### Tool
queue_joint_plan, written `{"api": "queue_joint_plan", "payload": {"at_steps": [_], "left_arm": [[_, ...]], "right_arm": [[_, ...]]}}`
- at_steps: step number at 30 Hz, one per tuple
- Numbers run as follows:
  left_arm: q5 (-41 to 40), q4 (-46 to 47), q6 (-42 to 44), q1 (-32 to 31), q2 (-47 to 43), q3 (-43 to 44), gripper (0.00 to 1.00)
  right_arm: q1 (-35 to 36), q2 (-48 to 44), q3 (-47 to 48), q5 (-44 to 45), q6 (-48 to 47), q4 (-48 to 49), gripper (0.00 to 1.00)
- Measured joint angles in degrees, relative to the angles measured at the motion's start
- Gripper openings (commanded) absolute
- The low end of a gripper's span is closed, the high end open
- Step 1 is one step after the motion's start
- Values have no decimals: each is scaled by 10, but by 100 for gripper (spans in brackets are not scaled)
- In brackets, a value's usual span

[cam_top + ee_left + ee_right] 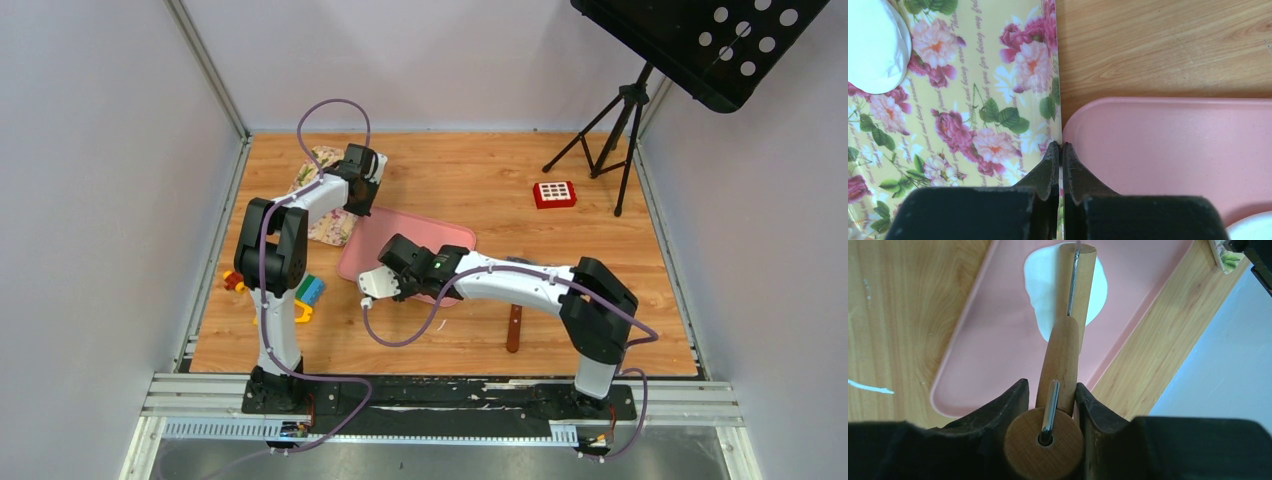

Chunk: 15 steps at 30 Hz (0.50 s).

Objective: Roll out the dumpling wrappers from the dough
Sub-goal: Flatten out the dough on the work surface.

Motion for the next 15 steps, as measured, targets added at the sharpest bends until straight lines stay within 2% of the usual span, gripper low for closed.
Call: {"api": "queue_joint_plan", "payload": {"at_steps": [9,15], "left_arm": [[0,0,0,0,0,0,0],[0,0,0,0,0,0,0]], "right_arm": [[23,-21,-4,-14,11,-62,0],[26,-25,-5,-18,16,-68,0]]}}
